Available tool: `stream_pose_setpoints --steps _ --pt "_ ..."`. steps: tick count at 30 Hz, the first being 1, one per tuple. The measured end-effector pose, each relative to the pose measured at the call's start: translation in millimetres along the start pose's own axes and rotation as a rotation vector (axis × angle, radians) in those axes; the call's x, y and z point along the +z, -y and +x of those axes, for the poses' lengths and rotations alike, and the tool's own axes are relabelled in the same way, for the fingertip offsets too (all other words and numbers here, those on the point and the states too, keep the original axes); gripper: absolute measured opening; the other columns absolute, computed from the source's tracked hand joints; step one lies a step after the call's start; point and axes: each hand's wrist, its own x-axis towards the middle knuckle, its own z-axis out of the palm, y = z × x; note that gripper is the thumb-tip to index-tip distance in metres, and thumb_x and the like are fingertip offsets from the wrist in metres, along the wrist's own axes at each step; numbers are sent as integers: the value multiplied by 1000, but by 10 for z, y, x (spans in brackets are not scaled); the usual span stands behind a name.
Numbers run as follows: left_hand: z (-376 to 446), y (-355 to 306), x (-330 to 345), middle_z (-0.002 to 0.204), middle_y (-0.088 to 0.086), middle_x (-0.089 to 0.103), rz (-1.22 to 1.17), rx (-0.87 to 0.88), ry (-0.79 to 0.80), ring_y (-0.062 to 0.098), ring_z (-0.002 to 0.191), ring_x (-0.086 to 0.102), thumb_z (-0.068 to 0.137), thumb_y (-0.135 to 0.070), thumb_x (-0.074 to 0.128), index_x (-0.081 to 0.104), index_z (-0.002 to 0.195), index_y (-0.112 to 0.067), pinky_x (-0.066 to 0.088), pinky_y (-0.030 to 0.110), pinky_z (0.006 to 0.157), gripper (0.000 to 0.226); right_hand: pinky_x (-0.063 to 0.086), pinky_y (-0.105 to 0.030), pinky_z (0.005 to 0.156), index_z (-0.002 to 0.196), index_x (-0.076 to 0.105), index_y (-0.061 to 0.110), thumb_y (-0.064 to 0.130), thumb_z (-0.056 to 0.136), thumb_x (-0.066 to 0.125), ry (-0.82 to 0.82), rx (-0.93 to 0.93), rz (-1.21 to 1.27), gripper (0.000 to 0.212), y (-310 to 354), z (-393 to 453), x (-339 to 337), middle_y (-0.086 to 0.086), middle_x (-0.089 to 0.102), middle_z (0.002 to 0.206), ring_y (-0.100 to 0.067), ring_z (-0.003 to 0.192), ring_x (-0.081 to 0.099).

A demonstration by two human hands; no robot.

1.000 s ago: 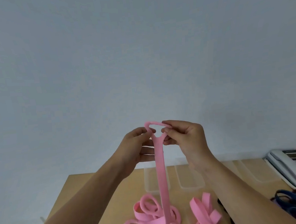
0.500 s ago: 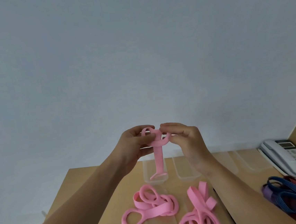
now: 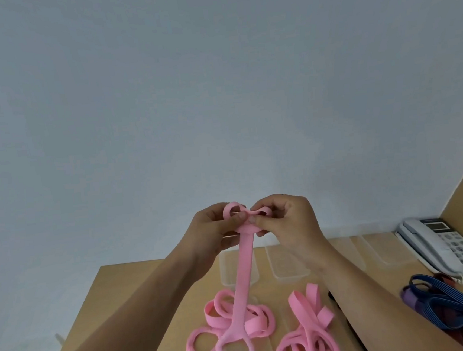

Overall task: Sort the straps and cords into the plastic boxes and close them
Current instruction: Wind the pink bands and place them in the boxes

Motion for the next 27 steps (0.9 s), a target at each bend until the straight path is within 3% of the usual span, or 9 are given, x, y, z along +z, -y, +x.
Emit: stream_pose_setpoints --steps 4,9,12,16,19,22,25,27 --pt "-12 40 3 113 7 76 160 -93 44 27 103 72 96 -47 63 75 113 -17 60 42 92 37 61 -32 64 76 76 20 -4 78 79 -59 -57 -73 25 2 9 15 1 74 77 -23 66 73" --pt "-44 -17 10 114 15 73 151 -83 73 24 90 70 90 -58 66 77 108 -16 61 39 84 47 58 -31 67 79 77 16 -8 77 75 -109 -255 -364 24 -23 -26 36 11 72 77 -12 75 68" --pt "-30 -32 9 114 20 72 89 -103 64 25 88 69 84 -57 72 78 107 -13 60 39 85 50 54 -32 62 81 77 9 -9 78 75 -117 -451 -468 19 -62 -42 33 1 71 77 -12 70 64" --pt "-19 -17 10 114 22 73 -35 -129 62 30 94 70 86 -47 75 78 106 -11 59 39 87 42 54 -27 62 85 77 7 -11 80 72 -75 -561 -541 19 -109 -58 1 -1 68 79 -13 69 62" --pt "-38 -2 -1 114 17 73 -34 -121 117 29 100 70 87 -33 78 75 113 -9 58 37 88 35 51 -23 62 85 76 9 -10 80 72 -77 -557 -576 20 -100 -72 -23 1 68 80 -9 69 60" --pt "-55 18 -2 111 12 73 60 -83 135 24 99 71 88 -10 76 75 114 -12 58 36 85 26 52 -26 60 83 76 13 -5 79 75 -118 -430 -499 18 -60 -74 -37 8 70 77 -9 67 64" --pt "-72 17 30 114 11 75 119 -54 94 21 96 71 94 -9 69 75 112 -12 59 35 79 20 57 -37 63 85 75 18 4 80 80 -88 -262 -403 15 -21 -90 -51 13 70 76 -14 65 69" --pt "-76 13 50 111 12 75 129 -48 51 22 92 72 95 -10 68 76 110 -12 59 34 75 17 59 -34 66 89 74 21 11 77 84 -31 -206 -352 18 5 -124 -52 14 70 79 -13 70 69"
